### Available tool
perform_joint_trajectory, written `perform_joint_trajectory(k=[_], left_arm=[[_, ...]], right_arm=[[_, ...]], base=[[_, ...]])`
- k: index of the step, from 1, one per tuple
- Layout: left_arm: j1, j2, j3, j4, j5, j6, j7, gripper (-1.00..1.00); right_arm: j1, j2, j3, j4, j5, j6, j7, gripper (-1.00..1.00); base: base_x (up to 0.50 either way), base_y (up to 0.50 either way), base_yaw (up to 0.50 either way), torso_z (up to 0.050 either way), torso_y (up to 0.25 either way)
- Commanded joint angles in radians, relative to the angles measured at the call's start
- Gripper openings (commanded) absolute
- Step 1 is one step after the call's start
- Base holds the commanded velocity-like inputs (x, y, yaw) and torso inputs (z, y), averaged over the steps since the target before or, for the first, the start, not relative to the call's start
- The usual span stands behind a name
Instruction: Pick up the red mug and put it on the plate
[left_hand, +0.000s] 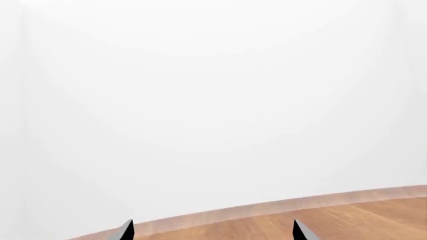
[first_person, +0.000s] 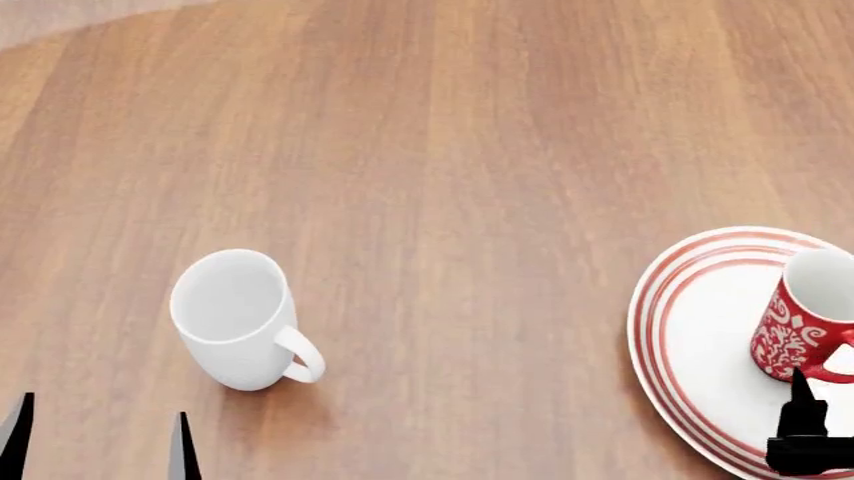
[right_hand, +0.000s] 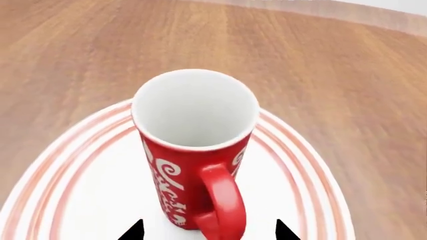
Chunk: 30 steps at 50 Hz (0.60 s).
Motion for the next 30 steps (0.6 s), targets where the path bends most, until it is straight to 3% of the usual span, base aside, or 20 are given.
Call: perform_joint_trajectory(k=[1,25,30], left_arm=[[-0.002,-0.002,0.003,-0.001,0.005,0.003,-0.005,1.00],[-0.004,-0.004,0.006,-0.004,0.013,0.008,-0.019,1.00],[-0.005,-0.004,0.007,-0.004,0.012,0.009,-0.021,1.00]], right_arm=[[-0.010,0.008,0.003,0.001,0.005,-0.005,-0.013,1.00],[-0.005,0.042,0.040,-0.004,0.026,-0.064,-0.081,1.00],[-0.057,0.037,0.052,-0.135,0.047,-0.009,-0.099,1.00]], base=[[0.00,0.00,0.00,0.000,0.000],[0.00,0.00,0.00,0.000,0.000],[0.00,0.00,0.00,0.000,0.000]])
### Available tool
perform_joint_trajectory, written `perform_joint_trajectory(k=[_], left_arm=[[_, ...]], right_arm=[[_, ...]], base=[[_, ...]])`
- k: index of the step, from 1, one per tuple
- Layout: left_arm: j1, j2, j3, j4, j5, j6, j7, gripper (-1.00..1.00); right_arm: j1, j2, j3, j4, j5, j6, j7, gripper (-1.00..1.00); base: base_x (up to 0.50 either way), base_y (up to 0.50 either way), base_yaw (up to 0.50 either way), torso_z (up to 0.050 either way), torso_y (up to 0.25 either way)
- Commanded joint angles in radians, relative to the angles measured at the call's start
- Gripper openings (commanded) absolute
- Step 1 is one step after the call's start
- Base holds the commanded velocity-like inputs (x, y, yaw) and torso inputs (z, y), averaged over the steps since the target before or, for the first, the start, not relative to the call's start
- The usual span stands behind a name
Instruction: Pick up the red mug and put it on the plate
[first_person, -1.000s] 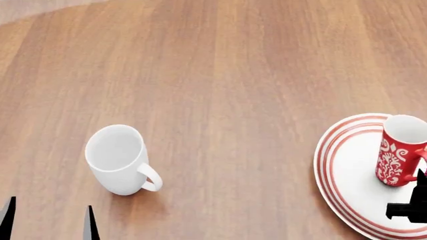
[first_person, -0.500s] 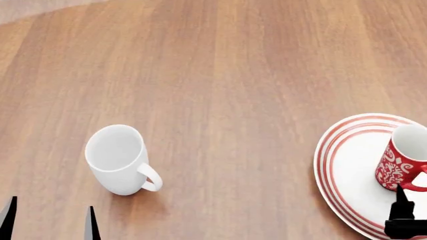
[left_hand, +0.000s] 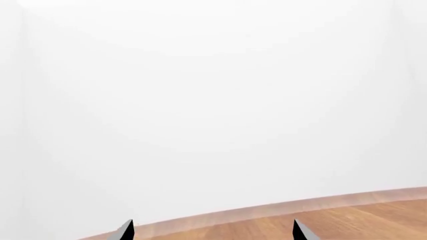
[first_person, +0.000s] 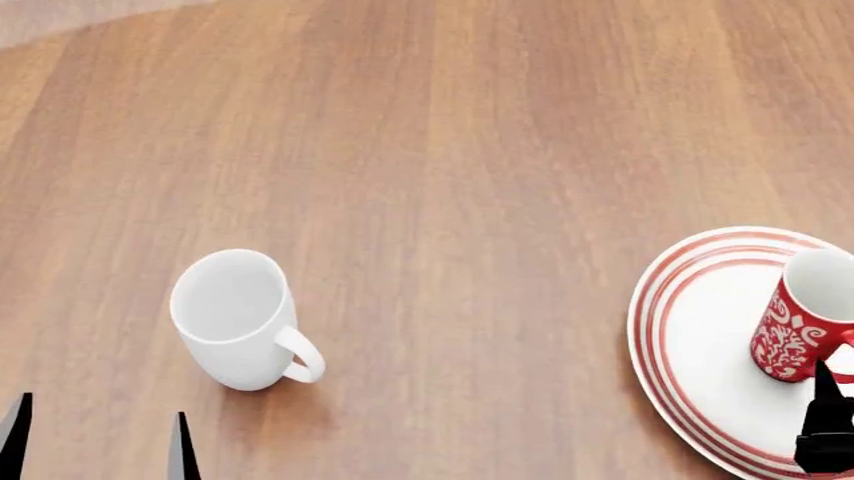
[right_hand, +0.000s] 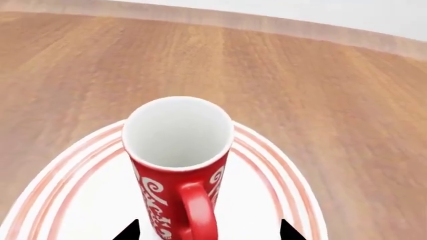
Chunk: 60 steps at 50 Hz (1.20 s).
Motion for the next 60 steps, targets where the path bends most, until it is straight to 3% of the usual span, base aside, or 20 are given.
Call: perform_joint_trajectory(k=[1,14,42,60], left_arm=[[-0.001,-0.001,0.002,-0.001,0.002,0.002,-0.006,1.00],[-0.004,-0.003,0.008,-0.004,0.000,0.007,-0.009,1.00],[-0.009,-0.007,0.015,-0.008,0.009,0.015,-0.026,1.00],[-0.011,-0.011,0.022,-0.008,0.011,0.015,-0.033,1.00]], right_arm=[[-0.075,-0.004,0.024,-0.188,0.032,0.074,-0.034,1.00],[-0.286,-0.020,0.090,-0.719,0.121,0.311,-0.056,1.00],[-0.487,-0.031,0.184,-1.203,0.244,0.435,-0.071,1.00],[-0.580,-0.038,0.230,-1.392,0.288,0.451,-0.072,1.00]], base=[[0.00,0.00,0.00,0.000,0.000],[0.00,0.00,0.00,0.000,0.000],[0.00,0.00,0.00,0.000,0.000],[0.00,0.00,0.00,0.000,0.000]])
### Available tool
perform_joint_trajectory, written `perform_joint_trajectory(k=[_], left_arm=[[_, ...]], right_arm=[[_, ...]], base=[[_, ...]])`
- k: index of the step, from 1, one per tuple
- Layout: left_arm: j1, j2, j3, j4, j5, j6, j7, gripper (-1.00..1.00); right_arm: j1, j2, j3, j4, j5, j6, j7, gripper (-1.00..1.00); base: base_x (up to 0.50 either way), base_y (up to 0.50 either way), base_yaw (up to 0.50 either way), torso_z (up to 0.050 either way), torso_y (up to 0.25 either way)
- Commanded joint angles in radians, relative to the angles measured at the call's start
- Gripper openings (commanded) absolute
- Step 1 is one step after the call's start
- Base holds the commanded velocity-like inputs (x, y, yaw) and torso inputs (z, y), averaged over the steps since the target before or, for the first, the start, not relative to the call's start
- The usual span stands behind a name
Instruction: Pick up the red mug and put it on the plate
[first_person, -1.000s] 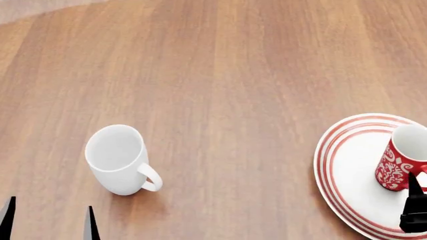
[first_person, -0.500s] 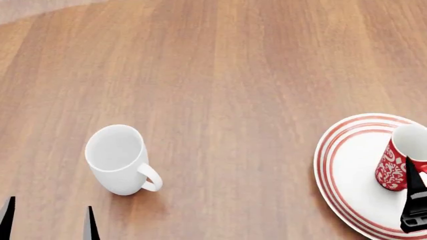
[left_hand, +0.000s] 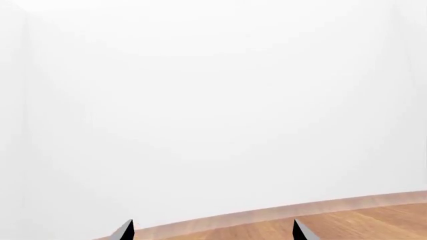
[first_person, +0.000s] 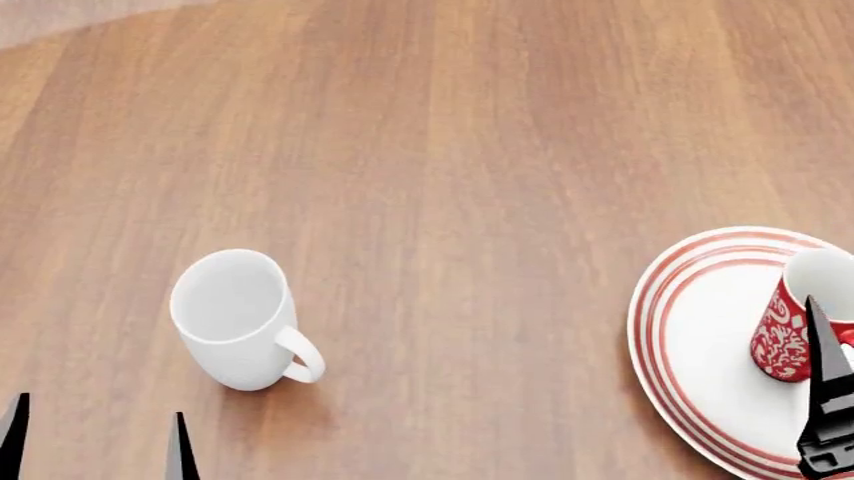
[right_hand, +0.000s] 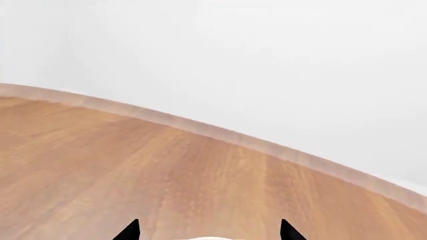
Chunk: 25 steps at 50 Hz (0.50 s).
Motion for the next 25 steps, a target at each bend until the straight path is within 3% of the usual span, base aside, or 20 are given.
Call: perform_joint_trajectory(k=[1,25], left_arm=[[-0.001,-0.002,0.003,0.001,0.004,-0.002,-0.007,1.00],[-0.006,-0.007,0.015,-0.001,0.000,0.002,-0.013,1.00]], right_arm=[[-0.070,-0.005,0.036,-0.142,0.037,0.016,-0.005,1.00],[-0.204,-0.029,0.106,-0.358,0.097,-0.013,-0.025,1.00]], base=[[0.00,0.00,0.00,0.000,0.000],[0.00,0.00,0.00,0.000,0.000]])
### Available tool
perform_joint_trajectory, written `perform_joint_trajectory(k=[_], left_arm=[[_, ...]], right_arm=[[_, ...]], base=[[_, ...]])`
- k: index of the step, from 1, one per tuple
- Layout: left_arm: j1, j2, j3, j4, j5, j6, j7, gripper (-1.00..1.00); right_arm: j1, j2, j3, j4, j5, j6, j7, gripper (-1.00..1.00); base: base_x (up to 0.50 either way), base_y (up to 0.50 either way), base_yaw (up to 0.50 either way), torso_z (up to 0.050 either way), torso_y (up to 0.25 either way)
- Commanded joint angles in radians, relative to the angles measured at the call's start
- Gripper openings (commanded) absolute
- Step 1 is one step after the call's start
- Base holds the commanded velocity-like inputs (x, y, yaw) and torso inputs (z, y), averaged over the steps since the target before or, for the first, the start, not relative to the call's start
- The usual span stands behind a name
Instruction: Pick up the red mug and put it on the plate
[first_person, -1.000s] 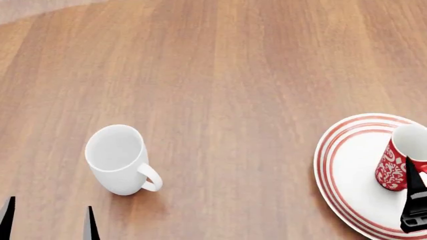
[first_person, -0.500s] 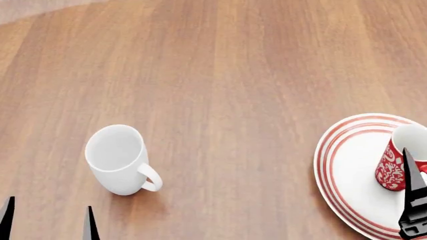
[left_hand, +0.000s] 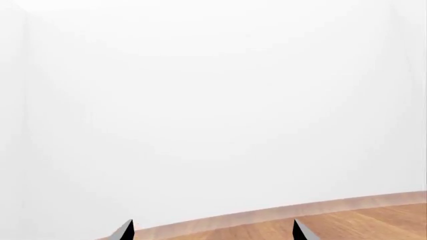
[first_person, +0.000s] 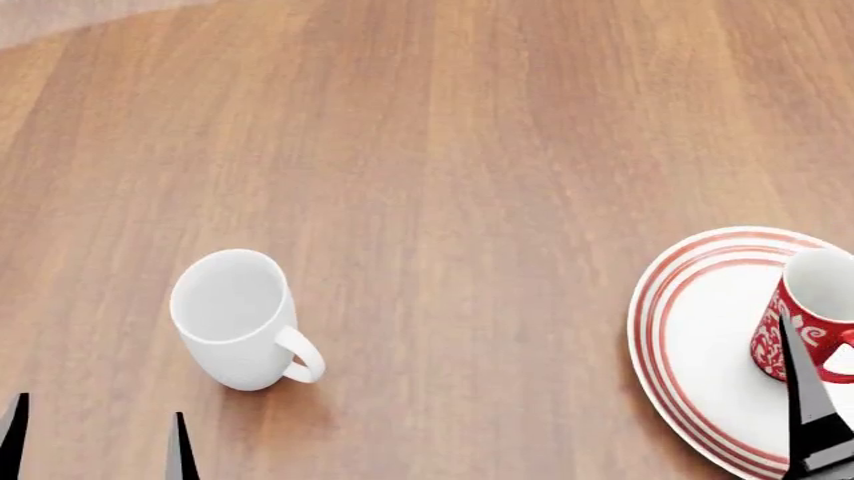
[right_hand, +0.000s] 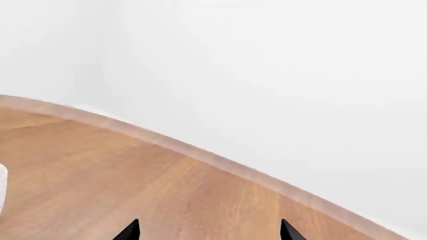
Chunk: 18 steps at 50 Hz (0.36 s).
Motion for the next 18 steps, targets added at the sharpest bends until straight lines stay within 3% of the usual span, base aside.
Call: perform_joint_trajectory(k=[1,18], left_arm=[[-0.003,-0.003,0.007,-0.002,-0.003,0.003,-0.002,1.00],[-0.006,-0.006,0.013,-0.004,-0.001,0.007,-0.010,1.00]], right_arm=[[-0.063,-0.009,0.043,-0.103,0.038,-0.006,-0.009,1.00],[-0.135,-0.024,0.101,-0.204,0.084,-0.027,-0.025,1.00]], base=[[0.00,0.00,0.00,0.000,0.000],[0.00,0.00,0.00,0.000,0.000]])
